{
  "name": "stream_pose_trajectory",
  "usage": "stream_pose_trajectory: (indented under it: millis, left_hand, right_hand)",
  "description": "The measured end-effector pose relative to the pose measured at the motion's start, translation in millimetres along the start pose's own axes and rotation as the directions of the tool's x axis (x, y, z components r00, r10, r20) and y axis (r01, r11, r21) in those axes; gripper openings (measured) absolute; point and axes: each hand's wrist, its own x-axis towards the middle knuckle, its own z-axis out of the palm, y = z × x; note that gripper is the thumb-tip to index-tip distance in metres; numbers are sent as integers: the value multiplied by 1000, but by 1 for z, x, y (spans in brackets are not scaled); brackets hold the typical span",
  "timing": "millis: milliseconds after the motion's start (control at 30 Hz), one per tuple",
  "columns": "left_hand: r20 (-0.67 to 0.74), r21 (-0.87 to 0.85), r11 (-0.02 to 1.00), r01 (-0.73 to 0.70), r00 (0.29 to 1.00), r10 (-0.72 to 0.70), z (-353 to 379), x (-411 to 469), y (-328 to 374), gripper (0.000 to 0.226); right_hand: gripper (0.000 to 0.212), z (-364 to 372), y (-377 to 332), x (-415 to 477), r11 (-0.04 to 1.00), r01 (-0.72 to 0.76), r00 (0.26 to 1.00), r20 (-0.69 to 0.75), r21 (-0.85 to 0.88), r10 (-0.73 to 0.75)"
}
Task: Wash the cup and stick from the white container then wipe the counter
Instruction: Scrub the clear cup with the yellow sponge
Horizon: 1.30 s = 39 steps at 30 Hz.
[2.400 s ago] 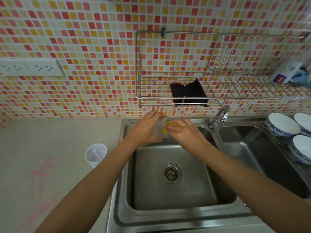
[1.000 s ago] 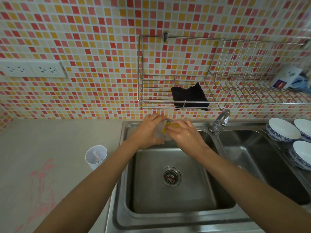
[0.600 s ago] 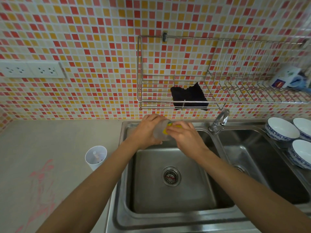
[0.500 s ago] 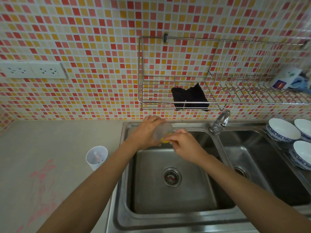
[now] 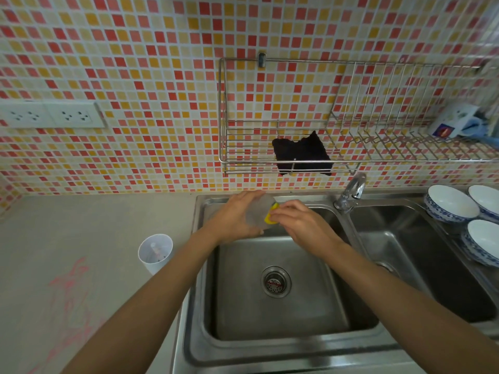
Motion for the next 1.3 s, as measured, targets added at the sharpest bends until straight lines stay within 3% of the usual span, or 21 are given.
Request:
stream_pose_trajectory:
  millis: [133,233,400,533,600,733,867,1033,1200,1300]
  left_hand:
    - [-103,-6,1000,12,995,-13,8,-3,8,102]
    - [-177,-34,999,10,984,-16,10,-2,4,93]
    - [-178,45,998,-52,982,60,8,2,-4,89]
    - [-135,173,983,-69,986,93,9,5,0,91]
    - [-127,216,975,-53,988,82,8,7,1,90]
    - [-112,244,970,10,994,18,8,0,-5,90]
    - [-193,159,981,114,978,-82,0,-5,-13,89]
    - [-169,106,985,135,979,-116,-7,-8,-17,89]
    - [-194,101,980,172,970,-150,-11,-9,-14,91]
    - [-193,103,980,171,970,-149,-13,-12,-11,90]
  right_hand:
    - [36,-3,-2,4,1000,-6,999,-40,9,6]
    - [34,-4,-7,6,999,-19,999,-44,33,20]
    - [31,-6,-16,9,941,-194,981,85,278,177]
    - [40,-3,-8,8,999,-35,999,37,-38,37]
    - [41,0,-13,6,997,-35,999,34,-70,37]
    - [30,-8,-19,9,950,-233,969,137,210,207]
    - [26,-38,-19,19,856,-342,919,-54,388,391]
    - [24,-81,-26,68,779,-265,797,-326,568,508]
    - [23,-83,-21,135,721,-308,725,-338,621,600]
    - [22,-67,-14,160,750,-393,750,-286,532,596]
